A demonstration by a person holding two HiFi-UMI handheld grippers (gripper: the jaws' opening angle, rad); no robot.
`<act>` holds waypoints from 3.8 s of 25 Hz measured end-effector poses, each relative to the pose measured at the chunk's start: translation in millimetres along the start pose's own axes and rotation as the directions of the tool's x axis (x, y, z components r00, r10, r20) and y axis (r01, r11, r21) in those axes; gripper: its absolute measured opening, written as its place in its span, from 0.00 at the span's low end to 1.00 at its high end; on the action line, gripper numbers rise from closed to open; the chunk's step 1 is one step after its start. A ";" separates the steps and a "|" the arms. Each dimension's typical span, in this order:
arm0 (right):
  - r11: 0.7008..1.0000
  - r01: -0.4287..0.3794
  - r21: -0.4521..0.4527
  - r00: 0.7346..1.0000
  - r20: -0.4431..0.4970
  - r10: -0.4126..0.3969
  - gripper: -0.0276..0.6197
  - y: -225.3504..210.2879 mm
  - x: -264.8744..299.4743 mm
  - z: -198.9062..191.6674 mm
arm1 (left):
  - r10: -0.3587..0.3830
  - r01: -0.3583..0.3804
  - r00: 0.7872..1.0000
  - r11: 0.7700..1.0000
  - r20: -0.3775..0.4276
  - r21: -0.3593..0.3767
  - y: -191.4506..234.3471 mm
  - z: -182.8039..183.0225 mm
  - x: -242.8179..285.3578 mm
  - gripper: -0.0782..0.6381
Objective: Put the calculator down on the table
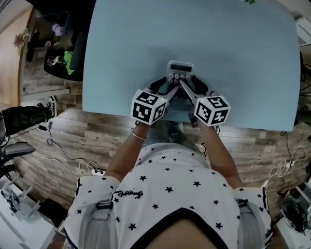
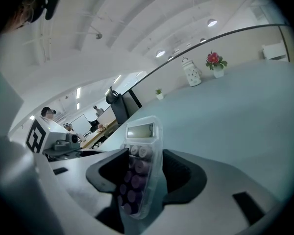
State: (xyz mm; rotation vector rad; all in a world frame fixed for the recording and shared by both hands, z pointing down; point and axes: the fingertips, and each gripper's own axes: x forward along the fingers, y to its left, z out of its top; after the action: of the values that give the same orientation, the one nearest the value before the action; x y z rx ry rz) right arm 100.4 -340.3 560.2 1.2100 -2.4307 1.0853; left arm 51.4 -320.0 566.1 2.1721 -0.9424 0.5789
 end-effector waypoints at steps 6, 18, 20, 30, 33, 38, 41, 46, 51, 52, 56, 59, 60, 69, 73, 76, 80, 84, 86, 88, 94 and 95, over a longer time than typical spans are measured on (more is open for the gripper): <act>1.000 0.024 -0.010 0.999 -0.029 -0.024 0.39 -7.5 7.0 -1.0 | 0.020 -0.020 1.000 1.000 -0.020 -0.022 6.6 -0.3 5.2 0.45; 0.998 0.059 -0.038 0.995 -0.080 -0.062 0.40 -14.5 13.5 -2.2 | 0.021 -0.024 0.999 0.997 -0.044 -0.068 11.3 -2.3 11.1 0.45; 0.997 0.067 -0.042 0.994 -0.086 -0.070 0.39 -15.4 14.4 -2.3 | 0.021 -0.024 0.999 0.997 -0.047 -0.075 12.1 -2.6 12.1 0.45; 0.991 0.100 -0.091 0.988 -0.105 -0.109 0.38 -17.6 15.4 -3.2 | 0.032 -0.038 0.998 0.994 -0.061 -0.100 13.8 -4.8 14.3 0.45; 0.989 0.104 -0.105 0.988 -0.102 -0.115 0.37 -18.9 16.8 -2.4 | 0.035 -0.041 0.997 0.994 -0.064 -0.102 15.2 -4.0 16.0 0.45; 0.988 0.097 -0.116 0.989 -0.098 -0.109 0.37 -18.7 18.3 -2.5 | 0.037 -0.041 0.998 0.994 -0.050 -0.100 17.1 -3.6 15.9 0.45; 0.989 0.088 -0.121 0.991 -0.092 -0.099 0.38 -19.4 17.7 -1.9 | 0.023 -0.027 0.999 0.994 -0.038 -0.110 17.4 -2.1 15.8 0.46; 0.989 0.091 -0.114 0.993 -0.068 -0.099 0.38 -22.6 8.8 1.4 | 0.048 -0.049 0.999 0.993 -0.013 -0.106 20.2 5.1 10.9 0.47; 0.992 0.080 -0.097 0.997 -0.005 -0.080 0.38 -15.7 -0.3 14.0 | 0.057 -0.054 0.998 0.995 0.040 -0.085 19.0 19.6 -0.7 0.46; 0.993 0.078 -0.093 0.997 0.015 -0.077 0.37 -13.7 -3.5 16.8 | 0.058 -0.054 0.997 0.996 0.054 -0.077 17.9 22.6 -3.6 0.46; 0.987 0.105 -0.124 0.989 0.114 -0.091 0.31 -8.3 -23.4 34.8 | 0.050 -0.044 0.992 0.998 0.116 -0.051 8.0 39.5 -17.2 0.44; 0.981 0.124 -0.147 0.978 0.183 -0.096 0.26 -4.2 -38.0 48.3 | 0.047 -0.043 0.985 0.999 0.167 -0.023 -0.2 53.0 -29.3 0.38; 0.981 0.126 -0.149 0.975 0.203 -0.094 0.25 -2.2 -42.8 52.0 | 0.045 -0.044 0.982 0.999 0.186 -0.009 -3.7 57.2 -34.1 0.37; 0.963 0.125 -0.240 0.926 0.377 -0.026 0.10 33.0 -86.3 89.1 | 0.038 -0.121 0.926 0.973 0.376 0.199 -44.0 94.0 -86.5 0.18; 0.952 0.113 -0.283 0.900 0.436 0.023 0.05 53.3 -107.1 98.7 | 0.030 -0.146 0.895 0.963 0.445 0.229 -59.8 101.6 -111.1 0.18; 0.951 0.089 -0.296 0.888 0.456 0.060 0.04 64.4 -120.4 102.4 | 0.041 -0.170 0.878 0.958 0.476 0.230 -68.6 103.1 -125.9 0.18; 0.949 0.067 -0.308 0.881 0.465 0.089 0.04 72.1 -137.3 100.4 | 0.061 -0.205 0.859 0.951 0.508 0.231 -82.3 98.8 -141.2 0.18; 0.948 0.047 -0.315 0.876 0.470 0.113 0.04 78.4 -150.6 94.0 | 0.073 -0.227 0.844 0.946 0.531 0.232 -96.2 90.8 -152.2 0.18; 0.948 0.039 -0.317 0.874 0.470 0.122 0.04 81.4 -155.0 90.1 | 0.077 -0.233 0.842 0.945 0.534 0.231 -100.4 86.2 -155.2 0.18; 0.946 0.030 -0.323 0.876 0.464 0.130 0.04 83.8 -158.9 86.2 | 0.079 -0.234 0.842 0.945 0.533 0.229 -104.4 81.7 -156.5 0.18; 0.945 0.012 -0.328 0.877 0.458 0.148 0.04 87.2 -167.9 79.6 | 0.087 -0.248 0.839 0.940 0.537 0.236 -115.3 73.6 -159.7 0.18; 0.945 0.010 -0.328 0.876 0.458 0.150 0.04 87.8 -168.8 78.8 | 0.089 -0.251 0.838 0.939 0.538 0.235 -116.2 72.7 -160.8 0.18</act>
State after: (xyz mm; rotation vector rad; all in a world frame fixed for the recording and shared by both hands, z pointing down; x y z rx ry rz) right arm 151.2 -260.0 377.4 1.4107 -2.8846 0.3909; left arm 46.3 -242.8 369.5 2.6011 -1.4285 0.2104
